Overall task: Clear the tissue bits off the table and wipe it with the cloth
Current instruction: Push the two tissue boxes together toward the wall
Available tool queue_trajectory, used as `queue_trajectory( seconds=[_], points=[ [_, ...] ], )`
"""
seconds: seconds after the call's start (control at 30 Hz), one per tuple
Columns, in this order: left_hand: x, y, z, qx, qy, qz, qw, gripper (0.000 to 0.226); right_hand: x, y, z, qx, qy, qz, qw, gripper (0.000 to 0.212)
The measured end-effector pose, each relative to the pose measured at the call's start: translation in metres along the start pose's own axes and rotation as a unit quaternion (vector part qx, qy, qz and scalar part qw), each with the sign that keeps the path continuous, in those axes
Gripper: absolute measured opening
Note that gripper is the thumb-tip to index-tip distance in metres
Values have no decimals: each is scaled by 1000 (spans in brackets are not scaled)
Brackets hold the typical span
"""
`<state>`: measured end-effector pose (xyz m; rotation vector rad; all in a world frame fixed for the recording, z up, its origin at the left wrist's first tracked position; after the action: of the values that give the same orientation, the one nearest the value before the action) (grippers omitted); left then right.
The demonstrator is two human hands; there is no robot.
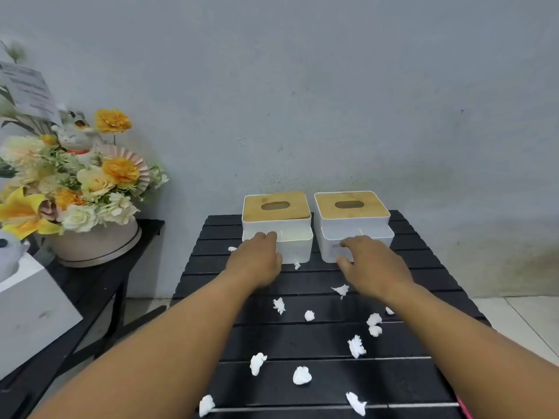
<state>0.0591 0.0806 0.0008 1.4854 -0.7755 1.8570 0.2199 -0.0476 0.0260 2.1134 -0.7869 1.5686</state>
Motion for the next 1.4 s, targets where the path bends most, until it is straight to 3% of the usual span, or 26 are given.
queue_trajectory(
  seconds=[0.27, 0.43, 0.7, 0.9, 1.3, 1.4],
  points=[
    [6, -13, -10, 8, -59, 48, 997, 7, -17, -16, -33, 64, 43, 29, 997, 41],
    [10, -15, -12, -15, -77, 70, 994, 15, -36, -24, -62, 105, 67, 42, 991, 36],
    [10, -19, -14, -61, -88, 93, 990, 22, -32, -43, -73, 89, 73, 104, 988, 25],
    [18, -30, -25, -86, -85, 105, 987, 23, -27, -52, -86, 92, 55, 121, 987, 28],
    [46, -39, -83, -53, -108, 134, 984, 25, -44, -55, -103, 92, -9, 87, 992, 44],
    [56, -35, -106, -35, -117, 142, 982, 26, -51, -55, -109, 93, 2, 75, 993, 37]
  ],
)
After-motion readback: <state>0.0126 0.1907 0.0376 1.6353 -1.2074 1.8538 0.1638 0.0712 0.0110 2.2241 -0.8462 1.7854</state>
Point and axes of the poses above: each hand's wrist, its own y-axis away from the middle knuckle, its own x-axis out of the back of the hand, z = x × y, the point moved 10 cm from there along -y, towards the middle knuckle, and after that the axes turned 15 degrees about -x, right-handed, at the moved point
